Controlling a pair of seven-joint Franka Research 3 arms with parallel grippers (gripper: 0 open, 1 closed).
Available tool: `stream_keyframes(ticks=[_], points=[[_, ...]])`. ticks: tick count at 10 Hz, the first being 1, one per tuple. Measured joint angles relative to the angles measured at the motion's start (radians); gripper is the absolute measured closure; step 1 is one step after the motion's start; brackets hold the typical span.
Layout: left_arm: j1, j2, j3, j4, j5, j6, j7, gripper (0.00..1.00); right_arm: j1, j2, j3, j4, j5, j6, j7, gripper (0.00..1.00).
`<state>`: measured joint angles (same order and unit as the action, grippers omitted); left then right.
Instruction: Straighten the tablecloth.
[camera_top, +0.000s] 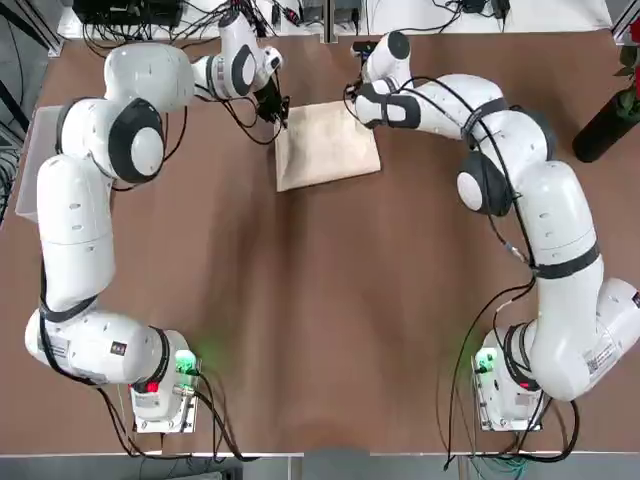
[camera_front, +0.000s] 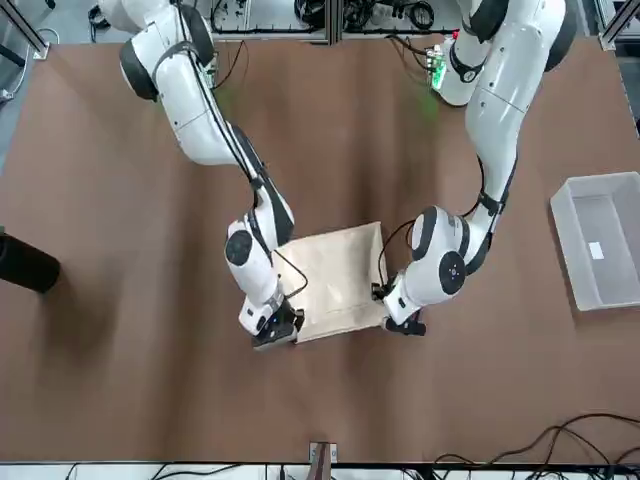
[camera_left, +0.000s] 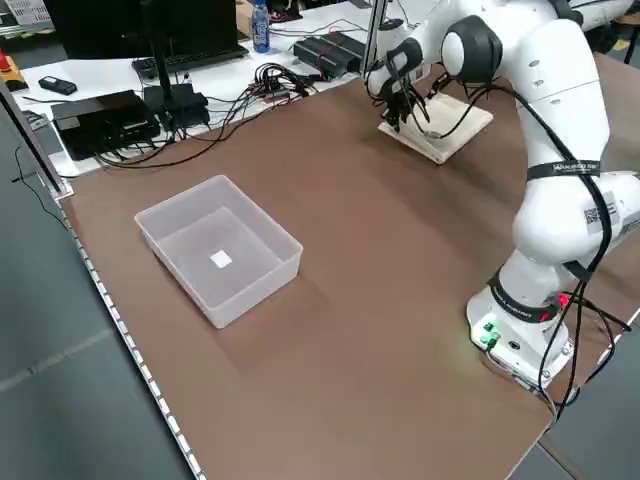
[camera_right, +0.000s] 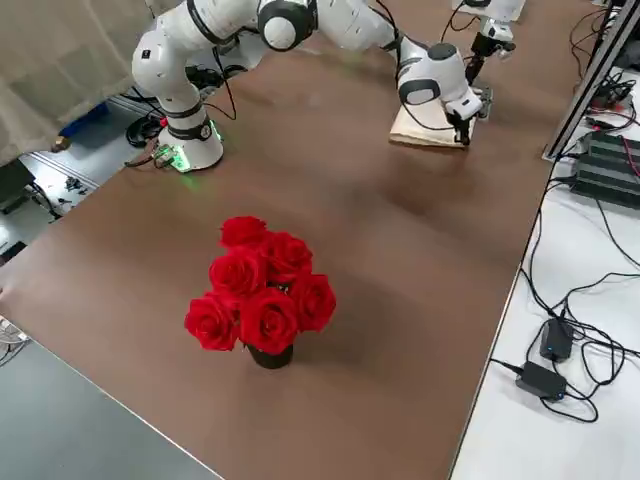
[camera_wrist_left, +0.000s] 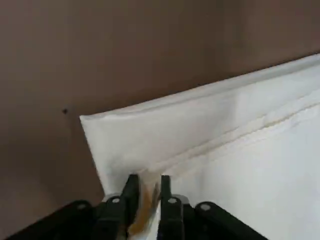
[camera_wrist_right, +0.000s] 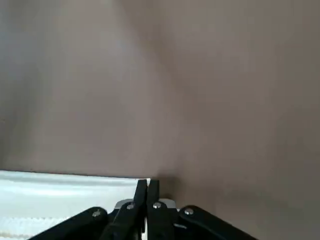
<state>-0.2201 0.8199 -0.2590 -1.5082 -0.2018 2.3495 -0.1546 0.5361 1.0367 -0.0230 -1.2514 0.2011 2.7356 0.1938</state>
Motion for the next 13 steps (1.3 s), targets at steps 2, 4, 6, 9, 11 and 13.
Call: stream_keyframes(ticks=[2, 4, 6, 9, 11, 13], points=[[-0.005, 0.0, 0.0, 0.004, 0.0, 0.001, 0.0, 0.89, -0.002, 0.0, 0.0, 0.001, 0.0, 0.0, -0.003, 0.97], [-0.004, 0.0, 0.001, 0.004, 0.0, 0.001, 0.0, 0.88, -0.002, 0.0, 0.0, 0.001, 0.0, 0.0, -0.003, 0.97], [-0.004, 0.0, 0.001, 0.003, 0.0, 0.0, 0.0, 0.89, -0.002, 0.0, 0.0, 0.001, 0.0, 0.0, -0.003, 0.97], [-0.005, 0.0, 0.001, 0.0, 0.0, -0.002, 0.0, 0.98, -0.002, 0.0, 0.0, 0.001, 0.0, 0.0, -0.003, 0.97], [-0.005, -0.003, 0.0, 0.002, 0.0, -0.043, 0.001, 0.98, -0.002, 0.0, 0.0, 0.001, 0.0, 0.0, -0.003, 0.97], [-0.007, -0.029, -0.01, 0.009, 0.0, -0.114, 0.004, 0.98, -0.002, 0.0, 0.0, 0.001, 0.0, 0.0, -0.003, 0.97]])
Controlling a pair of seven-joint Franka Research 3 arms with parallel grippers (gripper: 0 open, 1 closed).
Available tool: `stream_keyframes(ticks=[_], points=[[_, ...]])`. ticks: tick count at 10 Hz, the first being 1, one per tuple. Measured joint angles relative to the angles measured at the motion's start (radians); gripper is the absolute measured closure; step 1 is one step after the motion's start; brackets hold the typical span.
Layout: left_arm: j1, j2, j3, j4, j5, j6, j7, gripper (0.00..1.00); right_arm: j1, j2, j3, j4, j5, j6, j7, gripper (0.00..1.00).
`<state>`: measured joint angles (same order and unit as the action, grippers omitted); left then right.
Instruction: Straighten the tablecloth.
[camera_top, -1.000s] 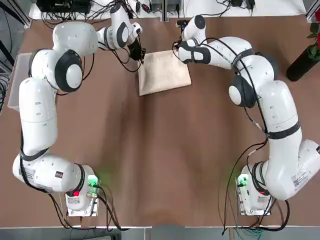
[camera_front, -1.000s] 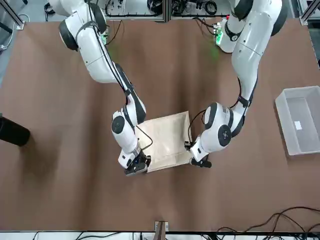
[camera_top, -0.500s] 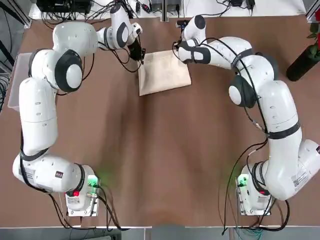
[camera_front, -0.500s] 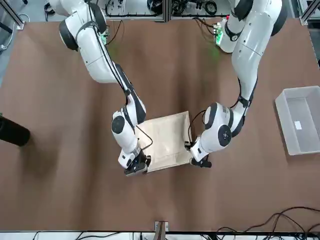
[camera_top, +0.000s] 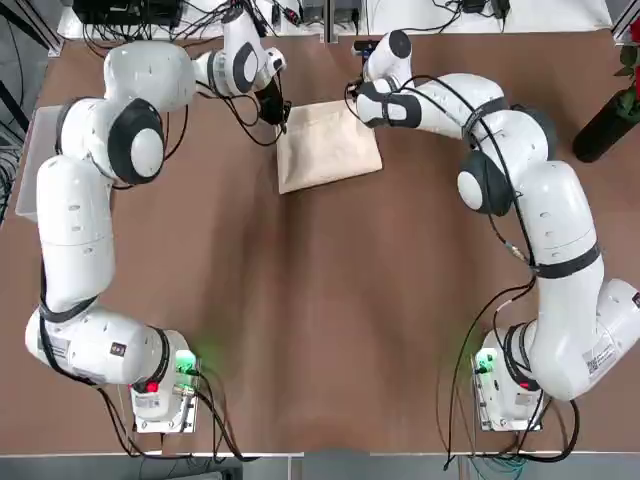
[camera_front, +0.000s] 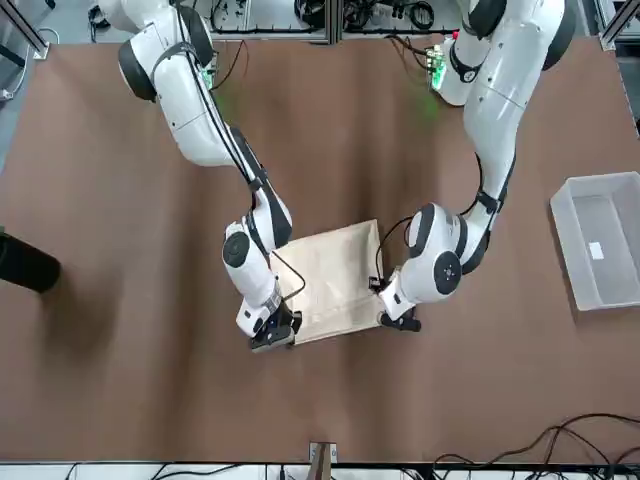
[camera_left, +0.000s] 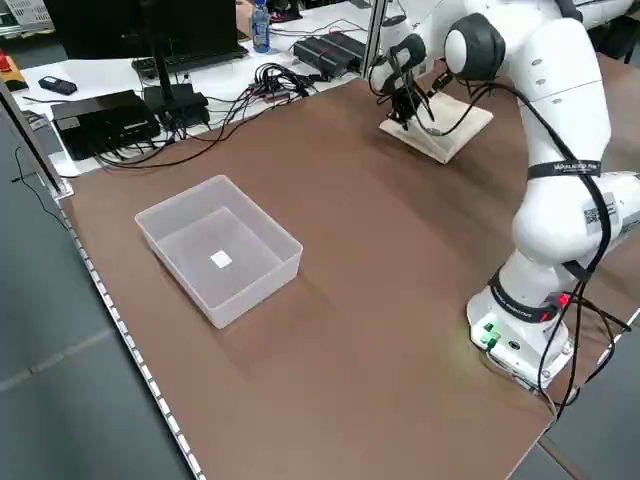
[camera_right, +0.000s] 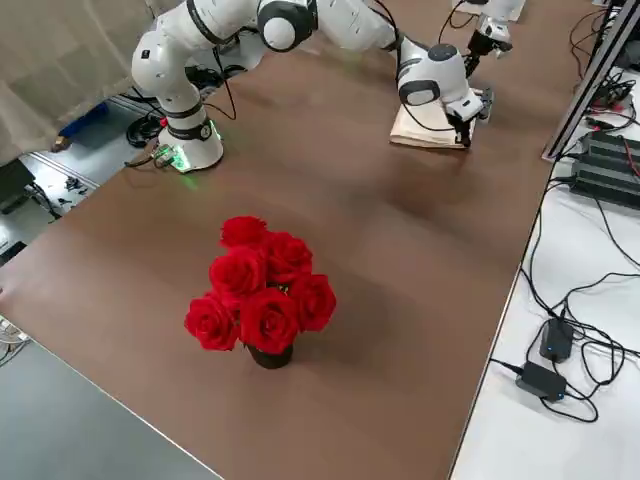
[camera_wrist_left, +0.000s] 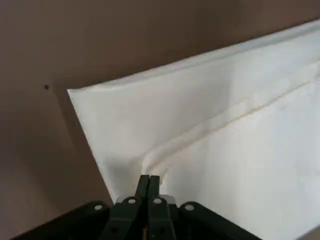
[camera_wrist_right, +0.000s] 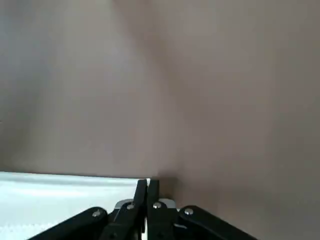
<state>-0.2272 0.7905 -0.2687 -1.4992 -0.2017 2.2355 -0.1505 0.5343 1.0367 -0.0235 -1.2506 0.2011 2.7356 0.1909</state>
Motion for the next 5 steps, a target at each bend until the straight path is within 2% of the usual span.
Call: stream_keyframes(ticks=[5], points=[[-0.098, -0.029, -0.011, -0.014, 0.0, -0.082, -0.007, 0.98, -0.001, 0.0, -0.001, 0.0, 0.0, 0.0, 0.0, 0.97]])
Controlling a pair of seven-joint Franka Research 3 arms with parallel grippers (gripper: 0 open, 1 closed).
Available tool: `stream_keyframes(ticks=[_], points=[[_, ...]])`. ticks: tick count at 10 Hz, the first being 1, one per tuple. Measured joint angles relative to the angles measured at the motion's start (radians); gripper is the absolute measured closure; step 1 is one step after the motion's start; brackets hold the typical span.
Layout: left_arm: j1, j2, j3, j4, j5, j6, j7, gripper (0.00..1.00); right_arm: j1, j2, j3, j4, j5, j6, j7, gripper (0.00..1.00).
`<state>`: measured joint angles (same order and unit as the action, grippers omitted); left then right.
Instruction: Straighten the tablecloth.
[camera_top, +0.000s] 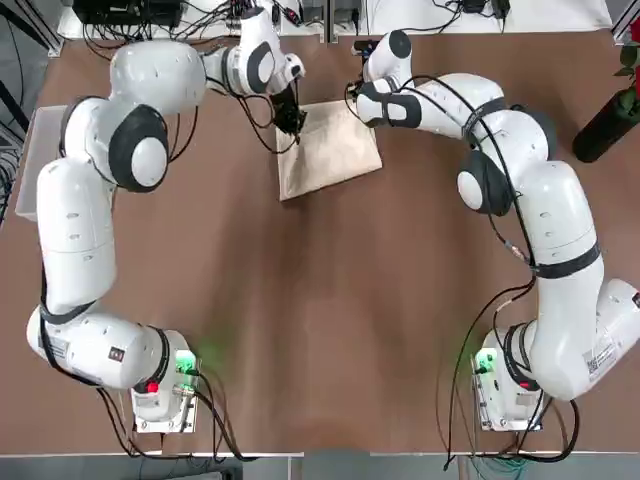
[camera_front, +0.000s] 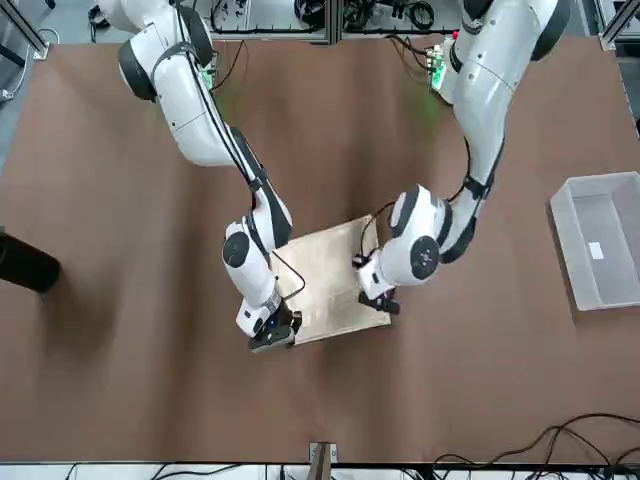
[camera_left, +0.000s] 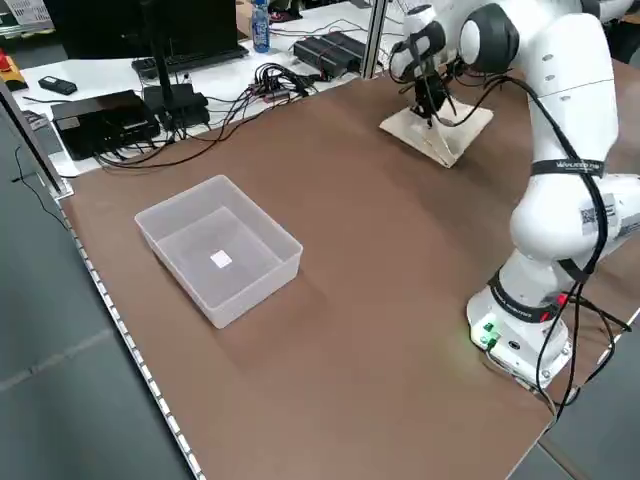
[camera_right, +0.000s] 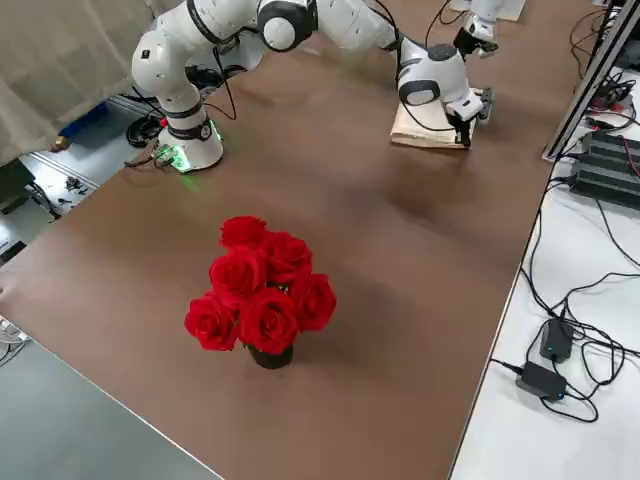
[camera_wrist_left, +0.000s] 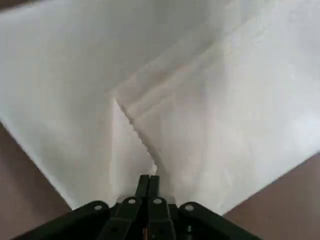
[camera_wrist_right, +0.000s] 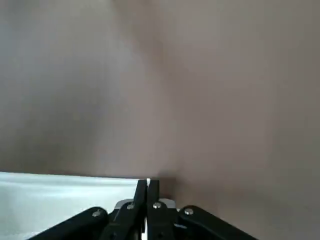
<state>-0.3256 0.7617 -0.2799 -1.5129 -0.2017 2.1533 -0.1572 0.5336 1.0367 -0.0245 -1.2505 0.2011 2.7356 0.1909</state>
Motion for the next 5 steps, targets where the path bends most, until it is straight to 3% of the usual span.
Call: stream_keyframes(ticks=[5], points=[[-0.114, -0.042, -0.001, -0.099, 0.0, -0.011, -0.015, 0.98, -0.006, 0.0, -0.001, 0.001, 0.0, 0.0, 0.0, 0.97]])
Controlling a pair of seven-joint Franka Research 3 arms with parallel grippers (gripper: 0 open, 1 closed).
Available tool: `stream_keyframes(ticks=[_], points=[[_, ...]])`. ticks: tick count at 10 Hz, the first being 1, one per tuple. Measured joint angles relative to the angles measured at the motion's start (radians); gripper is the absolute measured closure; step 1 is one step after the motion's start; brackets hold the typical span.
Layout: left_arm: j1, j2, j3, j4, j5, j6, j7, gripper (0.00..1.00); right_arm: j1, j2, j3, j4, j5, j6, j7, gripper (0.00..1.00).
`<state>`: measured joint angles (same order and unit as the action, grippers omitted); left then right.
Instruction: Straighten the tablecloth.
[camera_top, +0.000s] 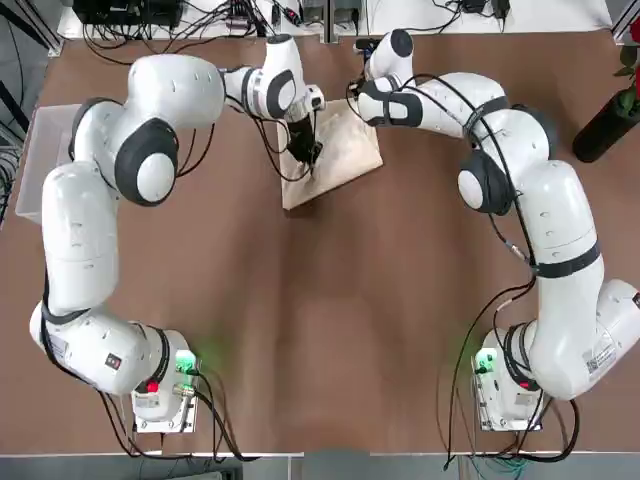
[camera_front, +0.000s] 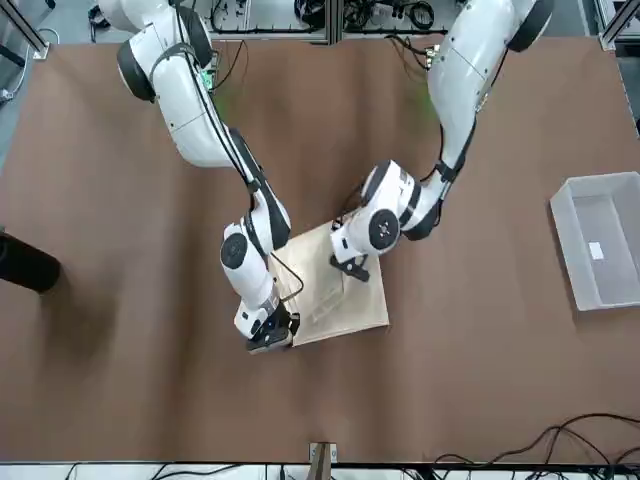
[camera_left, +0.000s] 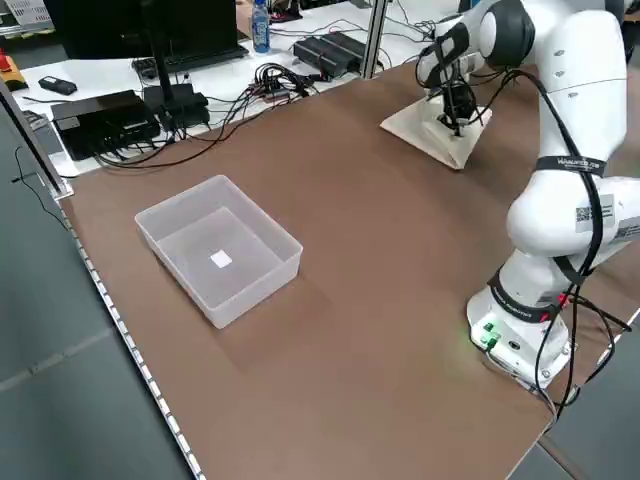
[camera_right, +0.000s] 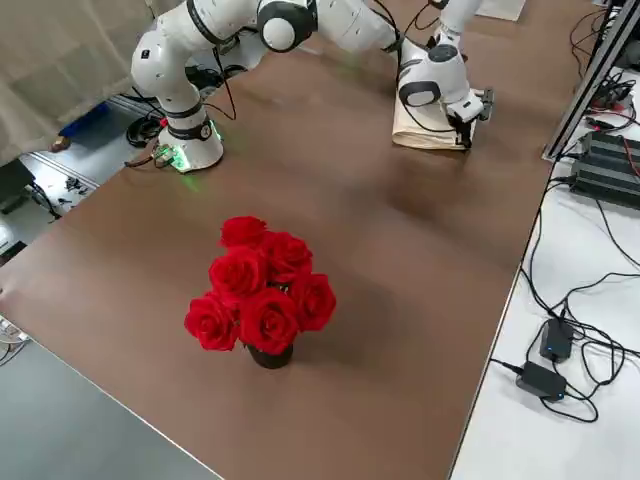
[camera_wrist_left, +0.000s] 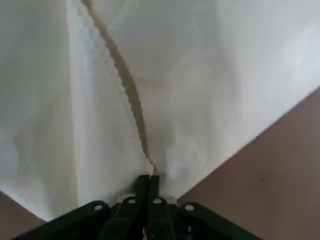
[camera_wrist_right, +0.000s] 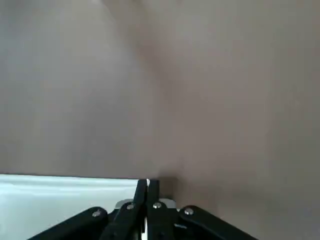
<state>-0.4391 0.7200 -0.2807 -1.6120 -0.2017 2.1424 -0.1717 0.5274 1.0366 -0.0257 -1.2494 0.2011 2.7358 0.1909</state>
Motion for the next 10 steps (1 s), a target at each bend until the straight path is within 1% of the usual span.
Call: stream_keyframes(ticks=[3, 4, 7, 10], points=[[-0.06, -0.051, 0.0, -0.034, 0.0, -0.078, -0.018, 0.98, 0.0, 0.0, 0.0, 0.0, 0.0, 0.0, 0.0, 0.97], [-0.086, -0.063, 0.0, -0.043, 0.0, -0.088, -0.03, 0.98, -0.001, 0.0, -0.001, 0.001, 0.0, 0.0, 0.0, 0.97], [-0.163, -0.067, 0.0, -0.089, 0.0, -0.09, -0.06, 0.98, -0.01, 0.0, -0.002, 0.004, 0.0, 0.0, 0.0, 0.97], [-0.21, -0.067, 0.0, -0.128, 0.0, -0.091, -0.063, 0.98, -0.029, -0.001, -0.002, 0.009, 0.003, 0.0, 0.001, 0.97]])
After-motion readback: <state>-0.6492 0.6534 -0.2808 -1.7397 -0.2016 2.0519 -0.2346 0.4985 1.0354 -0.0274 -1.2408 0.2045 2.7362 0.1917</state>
